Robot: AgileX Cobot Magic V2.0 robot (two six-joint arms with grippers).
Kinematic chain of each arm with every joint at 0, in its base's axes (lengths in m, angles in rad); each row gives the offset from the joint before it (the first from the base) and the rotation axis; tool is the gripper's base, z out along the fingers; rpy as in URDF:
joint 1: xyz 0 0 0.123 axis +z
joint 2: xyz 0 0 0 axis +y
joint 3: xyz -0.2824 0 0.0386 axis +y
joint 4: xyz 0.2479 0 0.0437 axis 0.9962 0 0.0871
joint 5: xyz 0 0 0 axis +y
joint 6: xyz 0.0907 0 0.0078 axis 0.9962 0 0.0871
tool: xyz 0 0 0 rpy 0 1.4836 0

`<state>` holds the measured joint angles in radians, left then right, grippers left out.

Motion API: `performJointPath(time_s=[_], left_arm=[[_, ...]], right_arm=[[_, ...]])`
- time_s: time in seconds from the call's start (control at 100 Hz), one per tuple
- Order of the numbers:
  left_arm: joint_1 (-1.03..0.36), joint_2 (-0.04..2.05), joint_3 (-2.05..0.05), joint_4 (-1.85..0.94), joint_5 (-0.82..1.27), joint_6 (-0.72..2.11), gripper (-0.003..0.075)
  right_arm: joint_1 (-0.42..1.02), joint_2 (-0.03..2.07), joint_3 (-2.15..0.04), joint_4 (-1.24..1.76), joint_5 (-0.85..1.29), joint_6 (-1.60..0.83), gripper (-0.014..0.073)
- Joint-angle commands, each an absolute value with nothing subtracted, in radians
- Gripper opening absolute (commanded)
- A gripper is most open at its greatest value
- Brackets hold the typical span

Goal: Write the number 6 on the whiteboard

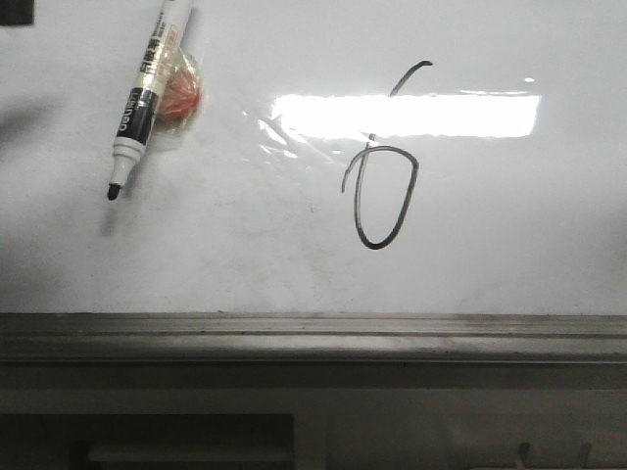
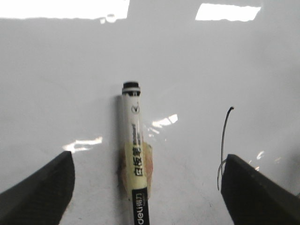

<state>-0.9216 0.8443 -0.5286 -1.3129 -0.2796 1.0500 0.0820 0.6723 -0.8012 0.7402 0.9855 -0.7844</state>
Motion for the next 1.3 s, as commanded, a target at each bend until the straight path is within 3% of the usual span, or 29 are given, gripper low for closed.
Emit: performJointPath(time_s=[0.0,0.12,0.25,0.34,0.7,0.94,1.29], left_arm=[[-0.920,0.768,-0.542,-1.299,-0.302,1.120,0.0585],[-0.920,0.677,-0.527,-1.299,-0.302,1.162,0.0487],[-0.920,0.590,-0.500,-1.302,-0.285,1.166,0.0204],[-0.920,0.532,-0.468,-1.302,-0.248,1.167,-0.0018],[-0.920,0.232,-0.230,-1.255,-0.223,1.169,-0.0020],[-0.926,0.029,-0.152,-1.277,-0.237,1.164,-0.0020],[-0.926,0.013,-0.152,-1.311,-0.283,1.164,-0.0020]], right_arm=[[0.077,0.638,-0.827,0.821,0.850,-0.777,0.0426],[0.077,0.613,-0.818,0.879,0.743,-0.777,0.0269],[0.077,0.561,-0.748,0.924,0.640,-0.777,-0.0065],[0.077,0.495,-0.656,0.934,0.587,-0.779,-0.0043],[0.077,-0.033,-0.300,0.934,0.468,-0.835,-0.0045],[0.077,0.002,-0.249,0.955,0.455,-0.833,-0.0045],[0.077,0.002,-0.249,0.955,0.446,-0.833,-0.0045]])
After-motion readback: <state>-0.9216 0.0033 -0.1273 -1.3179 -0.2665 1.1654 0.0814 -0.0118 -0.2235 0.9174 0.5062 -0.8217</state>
